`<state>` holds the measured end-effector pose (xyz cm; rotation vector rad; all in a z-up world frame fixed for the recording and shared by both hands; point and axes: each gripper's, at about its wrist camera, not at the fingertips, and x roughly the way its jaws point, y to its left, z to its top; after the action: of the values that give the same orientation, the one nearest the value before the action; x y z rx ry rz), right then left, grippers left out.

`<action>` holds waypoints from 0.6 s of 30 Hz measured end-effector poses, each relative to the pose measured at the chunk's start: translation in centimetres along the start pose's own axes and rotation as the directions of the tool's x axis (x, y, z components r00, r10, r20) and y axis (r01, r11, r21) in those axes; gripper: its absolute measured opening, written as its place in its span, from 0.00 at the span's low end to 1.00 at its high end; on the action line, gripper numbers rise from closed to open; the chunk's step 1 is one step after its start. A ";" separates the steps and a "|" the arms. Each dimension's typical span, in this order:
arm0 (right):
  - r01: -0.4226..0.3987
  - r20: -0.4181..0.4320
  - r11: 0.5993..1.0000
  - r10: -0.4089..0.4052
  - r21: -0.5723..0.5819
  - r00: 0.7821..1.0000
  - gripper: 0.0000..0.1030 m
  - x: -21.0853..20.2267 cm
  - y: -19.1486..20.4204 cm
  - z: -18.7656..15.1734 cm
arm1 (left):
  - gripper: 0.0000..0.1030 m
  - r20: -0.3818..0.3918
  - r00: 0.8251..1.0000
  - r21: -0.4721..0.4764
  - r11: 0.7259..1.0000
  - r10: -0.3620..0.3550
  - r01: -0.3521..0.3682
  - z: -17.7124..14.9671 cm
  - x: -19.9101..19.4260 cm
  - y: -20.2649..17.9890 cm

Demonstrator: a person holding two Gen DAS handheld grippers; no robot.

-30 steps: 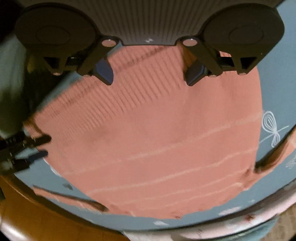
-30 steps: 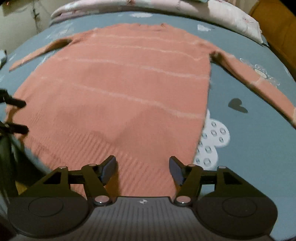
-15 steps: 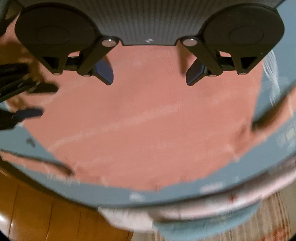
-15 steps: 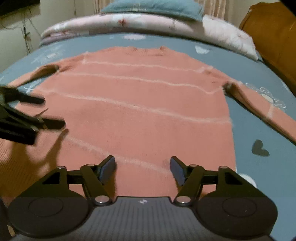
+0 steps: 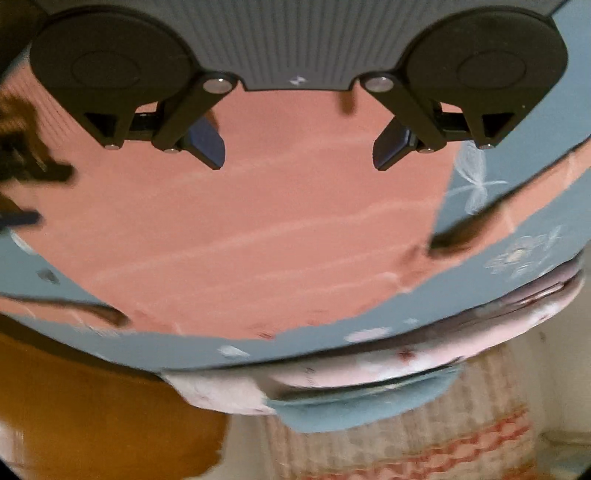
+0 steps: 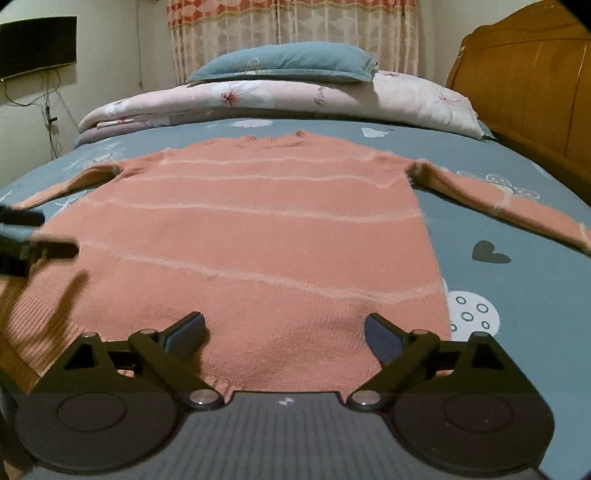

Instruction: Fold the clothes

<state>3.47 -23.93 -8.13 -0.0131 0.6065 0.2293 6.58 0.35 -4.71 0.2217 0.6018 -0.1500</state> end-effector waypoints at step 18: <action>-0.007 0.055 1.000 0.008 -0.011 0.998 1.00 -0.1 0.2 -1.2 | 0.94 -0.201 0.979 -0.250 0.966 0.013 -0.064 -2.6 -0.6 3.0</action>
<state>2.65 -23.88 -8.99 -0.0152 0.5506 0.2394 5.27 3.98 -5.97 -0.0027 0.8078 -0.0112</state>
